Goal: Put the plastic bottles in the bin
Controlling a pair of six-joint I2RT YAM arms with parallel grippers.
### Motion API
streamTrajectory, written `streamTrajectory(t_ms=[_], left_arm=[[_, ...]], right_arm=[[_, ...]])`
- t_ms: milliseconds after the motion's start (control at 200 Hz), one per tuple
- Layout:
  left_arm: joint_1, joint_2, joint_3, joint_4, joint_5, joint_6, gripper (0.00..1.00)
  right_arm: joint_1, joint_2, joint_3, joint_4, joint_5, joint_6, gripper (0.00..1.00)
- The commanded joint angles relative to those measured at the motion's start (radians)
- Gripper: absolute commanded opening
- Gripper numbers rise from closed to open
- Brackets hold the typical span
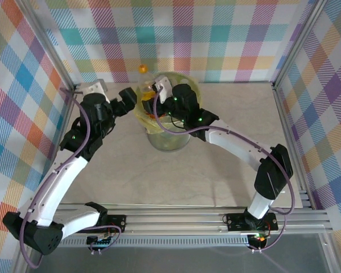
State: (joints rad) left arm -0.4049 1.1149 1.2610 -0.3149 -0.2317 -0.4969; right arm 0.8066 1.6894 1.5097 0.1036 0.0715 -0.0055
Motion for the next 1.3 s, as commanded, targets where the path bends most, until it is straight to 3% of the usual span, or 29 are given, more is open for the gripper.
streamTrajectory(t_ms=[0, 405, 695, 1085, 1295], left_arm=[[0.018, 0.078, 0.081, 0.075, 0.087, 0.056, 0.98], [0.022, 0.369, 0.315, 0.083, 0.295, 0.044, 0.74], [0.022, 0.429, 0.360, 0.050, 0.323, 0.078, 0.74], [0.022, 0.449, 0.388, 0.004, 0.288, 0.115, 0.76], [0.021, 0.465, 0.399, -0.006, 0.273, 0.124, 0.77]], right_arm=[[0.002, -0.045, -0.033, 0.063, 0.061, 0.021, 0.59], [0.000, -0.098, -0.091, 0.069, 0.153, 0.035, 0.86], [0.002, -0.146, -0.095, 0.012, 0.245, 0.090, 1.00], [0.001, -0.155, 0.006, -0.210, 0.473, 0.159, 1.00], [0.001, -0.159, 0.055, -0.294, 0.502, 0.171, 1.00]])
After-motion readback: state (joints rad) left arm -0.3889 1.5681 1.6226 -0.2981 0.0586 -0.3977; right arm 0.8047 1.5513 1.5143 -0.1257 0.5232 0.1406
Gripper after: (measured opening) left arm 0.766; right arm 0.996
